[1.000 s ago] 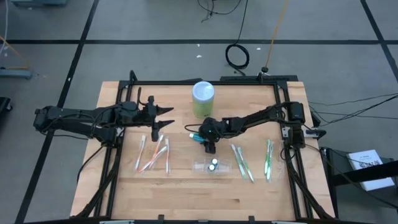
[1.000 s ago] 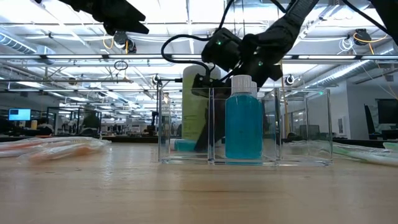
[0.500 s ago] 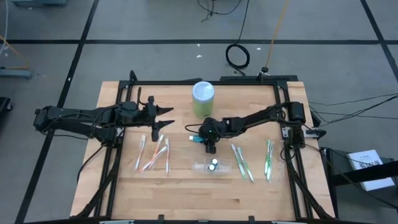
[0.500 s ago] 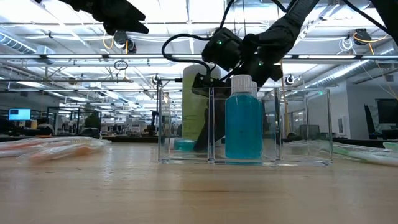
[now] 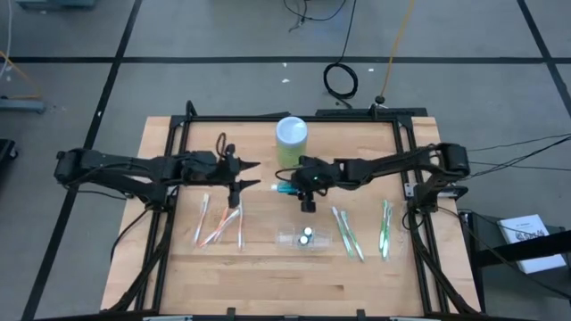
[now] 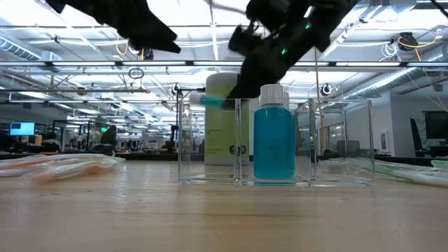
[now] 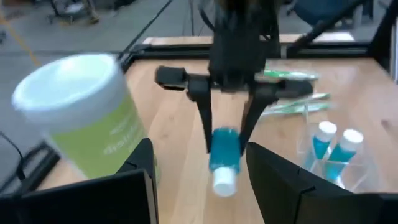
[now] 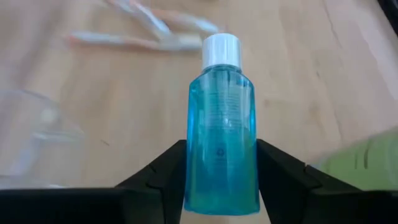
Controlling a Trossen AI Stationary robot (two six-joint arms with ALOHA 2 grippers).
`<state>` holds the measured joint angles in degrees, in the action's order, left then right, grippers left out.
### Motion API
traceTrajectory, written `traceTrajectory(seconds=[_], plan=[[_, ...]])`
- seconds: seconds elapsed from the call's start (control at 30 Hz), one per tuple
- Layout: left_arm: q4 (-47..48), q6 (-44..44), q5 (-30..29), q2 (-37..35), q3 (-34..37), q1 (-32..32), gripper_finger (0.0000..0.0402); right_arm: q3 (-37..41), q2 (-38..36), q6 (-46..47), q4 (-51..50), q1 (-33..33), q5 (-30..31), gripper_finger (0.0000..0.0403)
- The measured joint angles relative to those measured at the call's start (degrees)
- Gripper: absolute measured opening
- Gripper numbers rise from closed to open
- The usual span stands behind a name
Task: Pick & Place toothbrushing station
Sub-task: Put the mouthwash into the middle center of the transparent organizer
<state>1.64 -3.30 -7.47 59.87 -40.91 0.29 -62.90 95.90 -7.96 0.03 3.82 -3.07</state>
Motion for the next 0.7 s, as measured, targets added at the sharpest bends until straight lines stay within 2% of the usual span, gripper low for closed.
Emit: traceTrajectory(seconds=[0.1, 0.27, 0.47, 0.7], plan=[[-2.1, -4.4, 0.1, 2.2, 0.0, -0.9, 0.0154, 2.0, -3.7, 1.3, -0.2, 0.4, -5.0, 0.0159], [-6.1, -12.3, 0.1, 4.6, 0.0, -3.1, 0.0154, 6.9, -9.6, 4.9, 6.8, 1.5, -11.9, 0.0154], [-9.4, -22.3, 0.5, 7.3, 0.0, -5.7, 0.0154, 11.8, -13.7, 7.7, 14.5, 1.7, -12.3, 0.0160], [-22.1, -25.1, -0.4, 15.2, 0.0, -6.8, 0.0154, 12.3, -13.8, 7.5, 16.3, 1.3, -12.3, 0.0158]])
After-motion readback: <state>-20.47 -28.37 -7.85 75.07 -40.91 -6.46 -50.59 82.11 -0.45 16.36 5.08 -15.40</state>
